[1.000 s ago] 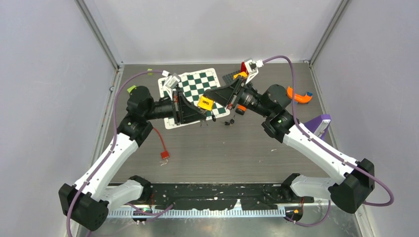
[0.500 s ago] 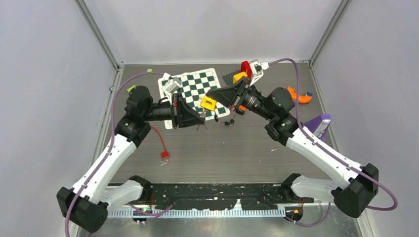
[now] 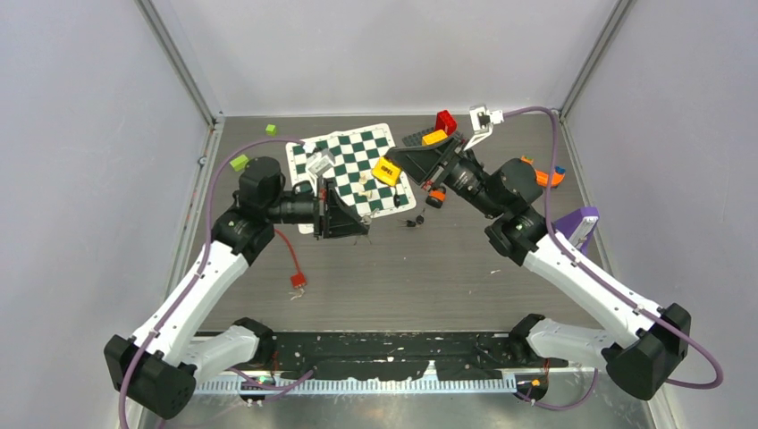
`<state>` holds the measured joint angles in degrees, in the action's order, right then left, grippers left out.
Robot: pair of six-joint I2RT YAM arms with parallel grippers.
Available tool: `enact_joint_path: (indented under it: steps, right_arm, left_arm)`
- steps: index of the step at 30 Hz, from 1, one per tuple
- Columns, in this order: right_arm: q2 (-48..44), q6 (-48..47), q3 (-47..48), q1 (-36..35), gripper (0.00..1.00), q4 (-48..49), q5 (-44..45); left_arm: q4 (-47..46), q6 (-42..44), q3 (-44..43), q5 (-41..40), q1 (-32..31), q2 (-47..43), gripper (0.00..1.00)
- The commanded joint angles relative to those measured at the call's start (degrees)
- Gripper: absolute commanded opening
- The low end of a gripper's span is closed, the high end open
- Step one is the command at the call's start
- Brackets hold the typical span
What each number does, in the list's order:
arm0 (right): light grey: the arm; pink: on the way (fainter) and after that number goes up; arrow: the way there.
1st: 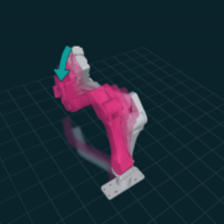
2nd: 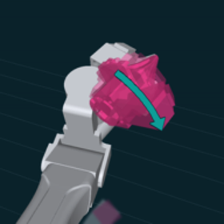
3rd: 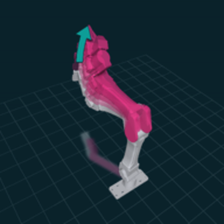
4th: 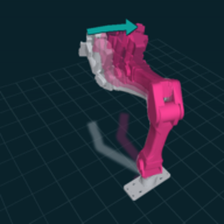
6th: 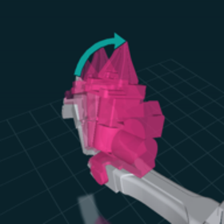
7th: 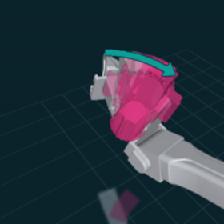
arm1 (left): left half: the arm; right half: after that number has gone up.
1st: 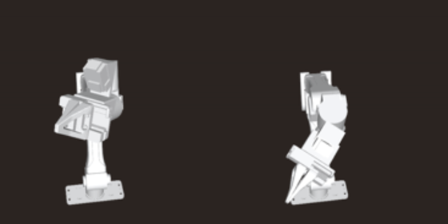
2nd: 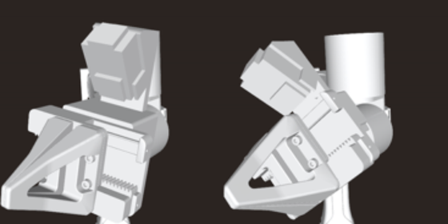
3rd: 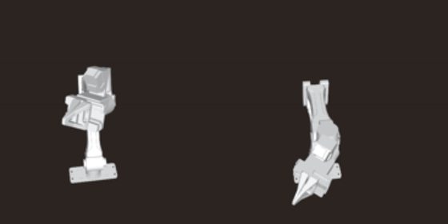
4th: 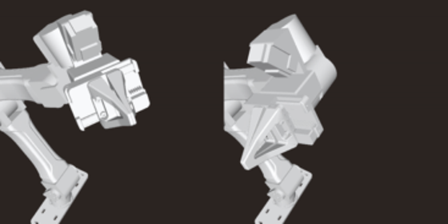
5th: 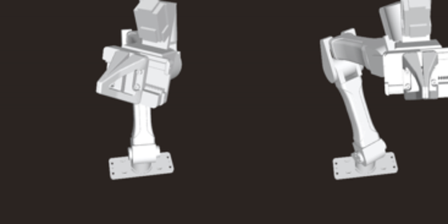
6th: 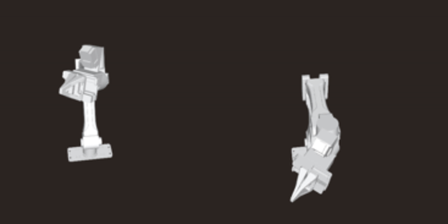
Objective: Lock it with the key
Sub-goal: Lock the lock, then place the lock at the center of the board.
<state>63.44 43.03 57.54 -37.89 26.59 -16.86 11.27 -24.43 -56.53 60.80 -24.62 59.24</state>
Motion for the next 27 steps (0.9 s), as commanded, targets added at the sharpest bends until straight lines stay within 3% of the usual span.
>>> enact_joint_path:
  steps: [1,5,9,18,23,27]
  right_arm:
    - [-3.81,-5.21,3.30,0.83,0.05,-7.51,11.31]
    - [-5.10,-3.87,-0.07,6.32,0.05,-16.30,16.13]
    - [-8.06,-0.64,-9.22,12.82,0.05,-22.10,18.17]
    - [-11.60,-1.42,-23.27,22.45,0.05,-29.75,14.56]
    - [-11.72,-3.82,-26.33,26.03,0.05,-33.14,13.57]
    - [-13.65,-5.11,-27.66,26.92,0.05,-37.23,14.93]
  left_arm:
    - [6.48,3.64,-0.76,-7.94,0.21,1.54,0.00]
    - [1.37,-0.34,2.58,-16.60,-3.61,5.77,0.00]
    - [-12.15,-5.95,4.50,-20.02,-10.54,13.95,0.00]
    - [-32.80,-15.83,-5.03,-28.03,-22.48,40.79,0.00]
    - [-34.42,-17.73,-10.99,-30.58,-26.50,51.06,0.00]
    - [-28.41,-14.25,-12.54,-32.59,-28.98,54.88,0.00]
